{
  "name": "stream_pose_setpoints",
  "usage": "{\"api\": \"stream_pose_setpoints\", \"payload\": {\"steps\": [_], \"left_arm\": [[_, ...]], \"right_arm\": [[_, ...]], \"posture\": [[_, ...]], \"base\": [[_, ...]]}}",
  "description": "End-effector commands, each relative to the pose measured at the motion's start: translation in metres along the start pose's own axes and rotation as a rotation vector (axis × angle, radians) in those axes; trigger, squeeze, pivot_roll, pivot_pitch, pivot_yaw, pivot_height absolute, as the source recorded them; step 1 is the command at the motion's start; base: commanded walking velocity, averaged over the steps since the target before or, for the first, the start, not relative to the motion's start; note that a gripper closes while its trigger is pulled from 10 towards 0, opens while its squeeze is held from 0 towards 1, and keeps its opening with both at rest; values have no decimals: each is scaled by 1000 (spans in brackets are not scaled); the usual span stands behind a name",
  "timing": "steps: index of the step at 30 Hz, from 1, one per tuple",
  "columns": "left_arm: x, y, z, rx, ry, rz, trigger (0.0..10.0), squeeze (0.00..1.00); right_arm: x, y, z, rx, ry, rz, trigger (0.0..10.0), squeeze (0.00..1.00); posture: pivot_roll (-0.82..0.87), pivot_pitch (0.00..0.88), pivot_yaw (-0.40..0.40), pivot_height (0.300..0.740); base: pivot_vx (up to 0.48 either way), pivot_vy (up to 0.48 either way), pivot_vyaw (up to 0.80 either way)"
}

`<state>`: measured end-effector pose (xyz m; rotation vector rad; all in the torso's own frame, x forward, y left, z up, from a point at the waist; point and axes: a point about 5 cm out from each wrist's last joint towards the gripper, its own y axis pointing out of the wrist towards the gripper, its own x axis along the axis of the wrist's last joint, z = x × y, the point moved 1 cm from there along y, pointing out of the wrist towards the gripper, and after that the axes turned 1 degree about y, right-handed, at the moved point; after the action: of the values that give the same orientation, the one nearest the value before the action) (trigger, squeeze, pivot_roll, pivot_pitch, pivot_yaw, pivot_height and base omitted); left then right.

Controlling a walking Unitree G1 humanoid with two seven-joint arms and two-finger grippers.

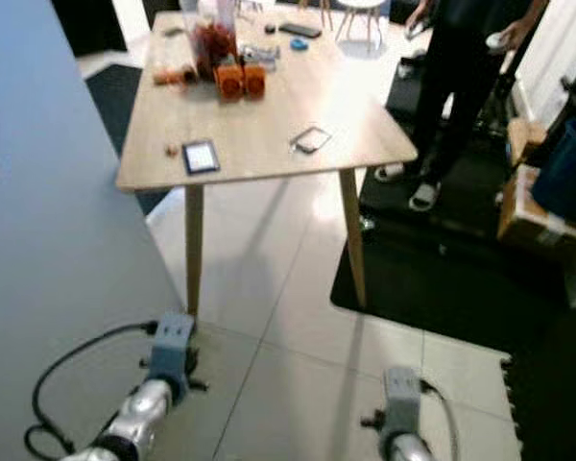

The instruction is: Hang keys on a hook

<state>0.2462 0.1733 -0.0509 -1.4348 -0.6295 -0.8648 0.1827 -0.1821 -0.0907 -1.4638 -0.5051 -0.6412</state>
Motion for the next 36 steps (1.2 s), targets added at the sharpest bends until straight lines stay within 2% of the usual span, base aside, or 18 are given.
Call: {"api": "stream_pose_setpoints", "payload": {"steps": [1,11,17,22,24,36], "left_arm": [[-1,-1,2,3,-6,-4,10000,0],[1,-1,2,2,-20,-26,10000,0],[3,-1,-1,-39,40,-30,10000,0],[1,-1,0,-26,13,-24,10000,0],[0,-1,2,-3,-31,-19,10000,0],[4,0,1,6,-20,-24,10000,0]], "right_arm": [[1,0,-6,-13,-9,2,10000,0],[2,0,-6,-10,-15,0,10000,0],[3,0,-5,-8,-18,-2,10000,0],[3,0,-5,-7,-18,-2,10000,0],[2,0,-5,-8,-16,1,10000,0],[1,0,-4,-4,-12,-3,10000,0]], "posture": [[57,36,-31,740],[58,26,-34,740],[60,29,-35,740],[61,34,-35,740],[62,41,-35,740],[60,48,-34,740]], "base": [[0,0,0],[0,0,0],[0,-320,0],[0,-480,0],[0,-120,0],[0,0,0]]}}
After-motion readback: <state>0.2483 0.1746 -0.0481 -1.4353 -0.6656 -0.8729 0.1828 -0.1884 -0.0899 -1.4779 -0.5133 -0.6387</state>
